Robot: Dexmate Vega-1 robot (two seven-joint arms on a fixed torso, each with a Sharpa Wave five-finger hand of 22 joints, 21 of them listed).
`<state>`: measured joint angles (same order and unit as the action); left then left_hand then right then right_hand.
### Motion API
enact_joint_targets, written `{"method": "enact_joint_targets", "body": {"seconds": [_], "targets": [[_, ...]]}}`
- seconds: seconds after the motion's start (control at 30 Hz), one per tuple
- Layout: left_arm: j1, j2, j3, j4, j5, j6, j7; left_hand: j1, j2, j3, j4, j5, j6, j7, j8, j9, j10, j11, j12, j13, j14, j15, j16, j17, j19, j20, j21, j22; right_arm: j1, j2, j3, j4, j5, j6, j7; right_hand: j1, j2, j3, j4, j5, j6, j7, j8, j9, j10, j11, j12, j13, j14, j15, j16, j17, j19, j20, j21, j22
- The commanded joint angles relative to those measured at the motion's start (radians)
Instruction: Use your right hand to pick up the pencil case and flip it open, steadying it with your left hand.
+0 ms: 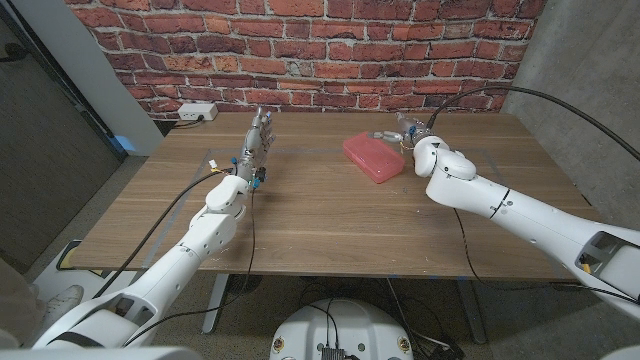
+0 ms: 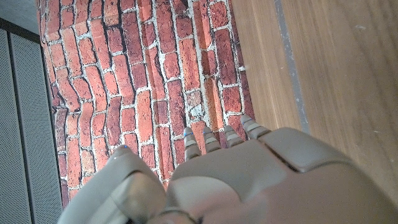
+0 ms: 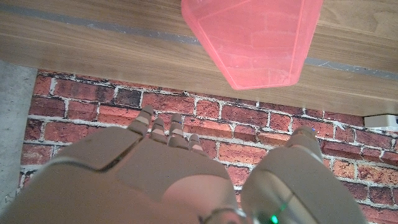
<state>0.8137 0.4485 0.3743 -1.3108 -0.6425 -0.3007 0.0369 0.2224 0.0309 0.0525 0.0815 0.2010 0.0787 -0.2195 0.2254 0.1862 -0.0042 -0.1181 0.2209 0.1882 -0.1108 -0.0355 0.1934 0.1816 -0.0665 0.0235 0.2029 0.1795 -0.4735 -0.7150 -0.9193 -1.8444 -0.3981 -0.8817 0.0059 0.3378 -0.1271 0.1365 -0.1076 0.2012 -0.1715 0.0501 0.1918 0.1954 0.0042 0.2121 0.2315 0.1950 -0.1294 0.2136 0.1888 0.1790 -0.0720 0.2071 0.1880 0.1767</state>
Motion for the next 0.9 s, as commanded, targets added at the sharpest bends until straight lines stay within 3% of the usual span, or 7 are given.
{"method": "enact_joint_targets", "body": {"seconds": [0.03,0.17,0.3,0.53,0.6,0.7,0.9], "targets": [[-0.005,-0.005,0.003,0.014,0.003,-0.010,-0.007,-0.001,0.003,-0.004,0.000,0.001,0.006,0.000,-0.003,0.002,0.002,-0.002,0.000,0.003,0.003,-0.071,-0.005,0.001,-0.002,-0.001,-0.002,0.001,0.016,0.034,-0.022,0.050,-0.020,0.015,0.012,-0.009,0.005,-0.003,0.001,0.009,-0.198,0.006,0.009,0.002,0.006,0.005,0.007,0.003,0.010,0.002,0.006,0.005,0.002,0.005,0.005,0.002],[-0.004,-0.006,0.003,0.017,0.002,-0.014,-0.009,-0.002,0.002,-0.005,0.001,0.001,0.006,0.000,-0.004,0.002,0.002,-0.005,0.000,0.003,0.002,-0.071,-0.005,0.001,-0.003,0.000,-0.003,0.001,0.012,0.049,-0.012,0.074,0.000,0.031,0.013,-0.009,0.005,-0.003,0.002,0.009,-0.197,0.007,0.009,0.002,0.006,0.005,0.007,0.003,0.011,0.002,0.006,0.005,0.002,0.005,0.006,0.002],[0.000,-0.003,0.003,0.010,0.002,-0.007,-0.006,-0.003,0.001,-0.006,0.001,0.001,0.006,0.000,-0.005,0.002,0.001,-0.003,-0.001,0.003,0.002,-0.070,-0.005,0.001,-0.005,0.003,-0.004,0.001,0.024,0.055,-0.032,0.089,-0.014,0.025,0.025,-0.014,0.013,-0.010,0.005,0.011,-0.198,0.007,0.011,0.002,0.003,0.005,0.003,0.002,0.081,-0.001,0.025,0.008,0.031,0.002,0.014,0.002],[-0.001,-0.005,0.005,0.009,0.006,-0.003,0.002,-0.005,-0.001,-0.010,0.002,0.001,0.006,0.000,-0.009,0.002,-0.001,0.001,-0.003,0.003,0.001,-0.068,-0.006,0.001,-0.006,0.005,-0.004,0.001,0.035,0.070,-0.052,0.111,-0.030,0.018,0.028,-0.005,0.019,-0.006,0.001,0.011,-0.199,0.008,0.012,0.002,0.000,0.005,0.001,0.002,0.087,0.000,0.024,0.007,0.031,0.004,0.013,0.002],[-0.002,-0.008,0.006,0.010,0.006,-0.005,0.005,-0.006,-0.002,-0.010,0.002,0.001,0.006,0.000,-0.009,0.002,0.000,0.000,-0.003,0.003,0.000,-0.067,-0.006,0.001,-0.006,0.006,-0.004,0.001,0.034,0.077,-0.049,0.118,-0.026,0.022,0.024,0.022,0.023,-0.002,-0.012,0.010,-0.204,0.005,0.014,0.003,-0.020,0.005,-0.007,0.003,0.118,-0.001,0.026,0.006,0.039,0.004,0.012,0.001],[-0.002,-0.012,0.007,0.012,0.006,-0.004,0.008,-0.007,-0.002,-0.012,0.003,0.001,0.005,0.000,-0.011,0.002,0.000,-0.001,-0.003,0.003,0.000,-0.068,-0.006,0.001,-0.007,0.006,-0.004,0.001,0.050,0.080,-0.066,0.130,-0.035,0.022,0.044,0.056,0.036,0.001,-0.022,0.004,-0.248,0.013,0.008,0.004,-0.107,0.002,-0.032,0.009,0.106,0.002,0.002,0.007,0.015,0.008,0.000,0.002],[0.003,-0.016,0.007,0.009,0.008,-0.001,0.022,-0.007,-0.003,-0.013,0.003,0.001,0.003,0.000,-0.012,0.003,-0.002,-0.001,-0.004,0.003,0.000,-0.064,-0.006,0.001,-0.008,0.007,-0.005,0.001,0.099,0.089,-0.106,0.165,-0.037,0.014,0.129,0.064,0.037,0.001,-0.024,0.004,-0.261,0.017,0.006,0.004,-0.118,0.004,-0.030,0.011,0.090,0.002,-0.003,0.007,0.009,0.009,-0.002,0.002]]}}
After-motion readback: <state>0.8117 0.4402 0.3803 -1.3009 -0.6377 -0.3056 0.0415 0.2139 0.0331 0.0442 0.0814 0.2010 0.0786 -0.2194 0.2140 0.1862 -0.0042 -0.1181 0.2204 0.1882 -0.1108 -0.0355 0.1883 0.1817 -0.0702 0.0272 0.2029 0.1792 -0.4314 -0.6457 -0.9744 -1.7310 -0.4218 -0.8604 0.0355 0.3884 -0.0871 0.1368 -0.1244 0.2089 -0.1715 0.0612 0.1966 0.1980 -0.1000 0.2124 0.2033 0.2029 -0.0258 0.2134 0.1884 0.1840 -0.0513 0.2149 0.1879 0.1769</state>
